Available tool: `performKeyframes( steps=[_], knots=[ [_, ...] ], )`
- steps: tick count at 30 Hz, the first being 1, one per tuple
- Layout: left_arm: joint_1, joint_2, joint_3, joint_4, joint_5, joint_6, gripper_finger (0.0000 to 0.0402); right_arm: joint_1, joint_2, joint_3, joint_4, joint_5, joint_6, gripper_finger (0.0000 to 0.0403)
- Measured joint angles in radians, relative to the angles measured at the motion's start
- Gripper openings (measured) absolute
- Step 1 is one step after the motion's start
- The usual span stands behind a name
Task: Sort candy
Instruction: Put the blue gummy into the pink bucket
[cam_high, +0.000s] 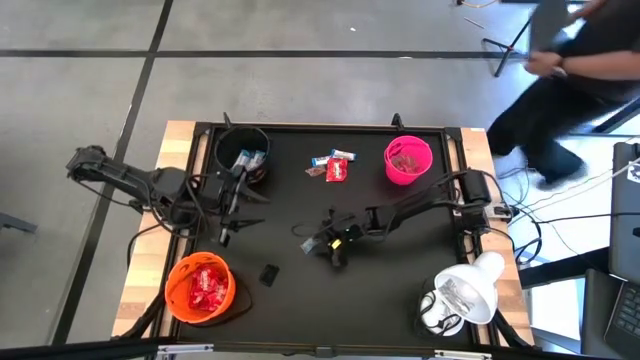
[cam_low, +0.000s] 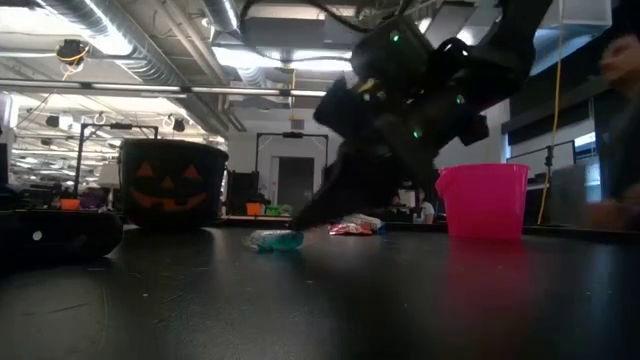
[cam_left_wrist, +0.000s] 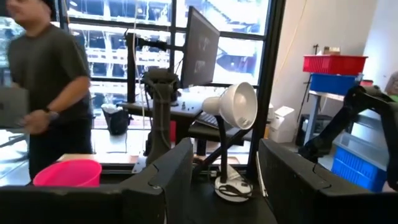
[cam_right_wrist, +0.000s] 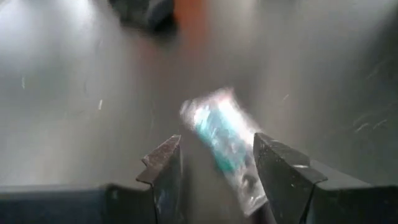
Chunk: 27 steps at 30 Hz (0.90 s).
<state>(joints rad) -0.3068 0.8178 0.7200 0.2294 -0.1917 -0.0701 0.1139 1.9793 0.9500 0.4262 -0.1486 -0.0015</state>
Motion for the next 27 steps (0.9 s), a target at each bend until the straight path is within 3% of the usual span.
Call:
performKeyframes(
  steps=[11, 21, 27],
  knots=[
    [-0.047, 0.000, 0.000, -0.032, -0.062, 0.002, 0.0173, -0.002, 0.064, 0.073, -0.129, 0.106, 0.035, 0.0177],
    [-0.050, 0.001, 0.000, -0.042, -0.086, 0.001, 0.0173, -0.002, -0.003, 0.066, -0.174, 0.116, 0.076, 0.0014],
    [-0.050, 0.001, 0.000, -0.042, -0.105, 0.003, 0.0173, -0.003, -0.125, 0.067, -0.219, 0.120, 0.107, 0.0038]
  ],
)
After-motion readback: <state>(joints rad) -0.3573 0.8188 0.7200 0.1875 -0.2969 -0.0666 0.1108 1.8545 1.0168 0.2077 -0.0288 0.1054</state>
